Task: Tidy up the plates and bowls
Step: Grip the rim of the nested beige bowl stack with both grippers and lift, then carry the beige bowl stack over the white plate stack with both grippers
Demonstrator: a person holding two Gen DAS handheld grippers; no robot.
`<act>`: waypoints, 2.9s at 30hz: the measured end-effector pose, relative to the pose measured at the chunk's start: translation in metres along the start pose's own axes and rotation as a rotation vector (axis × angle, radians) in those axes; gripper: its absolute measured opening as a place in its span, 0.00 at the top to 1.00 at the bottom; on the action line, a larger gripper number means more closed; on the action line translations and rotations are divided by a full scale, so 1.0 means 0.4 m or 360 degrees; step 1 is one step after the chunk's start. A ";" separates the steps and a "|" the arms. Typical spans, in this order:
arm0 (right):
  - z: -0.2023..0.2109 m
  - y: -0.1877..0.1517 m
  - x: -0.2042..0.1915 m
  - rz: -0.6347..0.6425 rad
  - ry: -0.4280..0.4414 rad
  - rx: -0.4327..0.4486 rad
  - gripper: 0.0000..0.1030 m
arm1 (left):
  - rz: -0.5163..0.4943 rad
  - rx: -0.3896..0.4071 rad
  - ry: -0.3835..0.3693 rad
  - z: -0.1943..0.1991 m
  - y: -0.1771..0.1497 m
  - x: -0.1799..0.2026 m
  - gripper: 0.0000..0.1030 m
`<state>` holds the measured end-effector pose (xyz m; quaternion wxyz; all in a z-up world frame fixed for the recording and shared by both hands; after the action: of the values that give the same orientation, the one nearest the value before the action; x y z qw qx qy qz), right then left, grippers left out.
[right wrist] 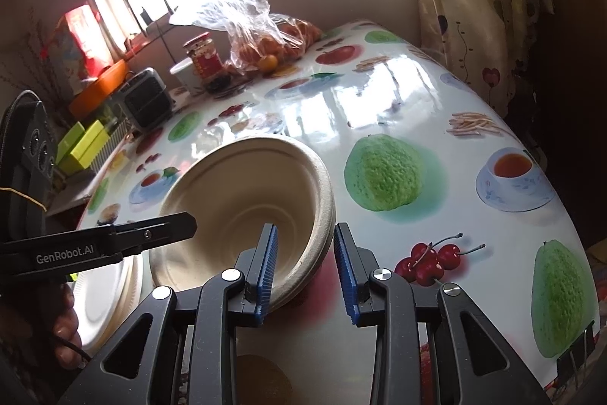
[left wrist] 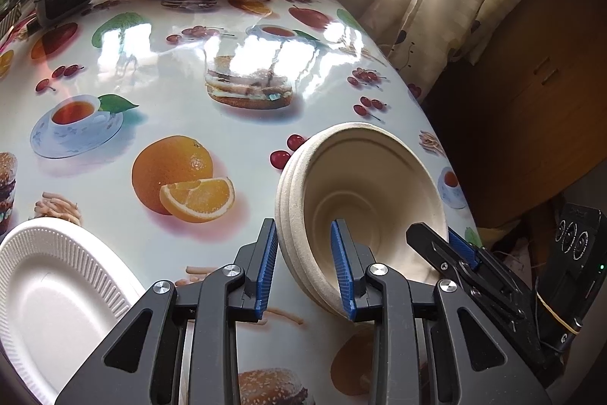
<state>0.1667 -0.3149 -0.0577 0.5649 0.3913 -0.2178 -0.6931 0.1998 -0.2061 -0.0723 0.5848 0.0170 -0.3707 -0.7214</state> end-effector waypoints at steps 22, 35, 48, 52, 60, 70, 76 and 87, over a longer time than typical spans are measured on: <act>0.026 0.016 -0.127 0.0125 0.0135 0.0044 0.71 | 0.0088 0.0139 0.0075 0.120 -0.008 -0.068 0.71; 0.019 -0.002 -0.262 0.0210 0.0306 0.0013 0.71 | 0.0191 0.0250 0.0190 0.224 -0.028 -0.164 0.71; 0.013 -0.043 -0.403 0.0340 0.0449 -0.0047 0.71 | 0.0310 0.0334 0.0301 0.319 -0.060 -0.268 0.71; 0.011 -0.058 -0.439 0.0374 0.0490 -0.0066 0.71 | 0.0347 0.0359 0.0332 0.345 -0.072 -0.296 0.71; 0.003 -0.086 -0.497 0.0421 0.0546 -0.0104 0.71 | 0.0394 0.0381 0.0390 0.382 -0.098 -0.343 0.71; 0.000 -0.116 -0.548 0.0472 0.0583 -0.0136 0.71 | 0.0449 0.0383 0.0429 0.403 -0.134 -0.388 0.71; -0.001 -0.125 -0.562 0.0485 0.0592 -0.0142 0.71 | 0.0454 0.0381 0.0446 0.411 -0.147 -0.401 0.71; -0.005 -0.137 -0.576 0.0496 0.0593 -0.0157 0.71 | 0.0459 0.0379 0.0468 0.418 -0.157 -0.415 0.71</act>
<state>0.1476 -0.0804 -0.0315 0.7139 0.4459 -0.1335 -0.5231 0.1236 0.0249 -0.0538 0.7233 0.1377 -0.3625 -0.5714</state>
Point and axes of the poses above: each gripper's, at about its wrist camera, not at the fingertips, and z roughly against the way its jaws point, x to its right, y to its top, the point moved 10 cm from there along -z, roughly the way its jaws point, and after that the axes turned 8 degrees about x, right-handed, at the moved point
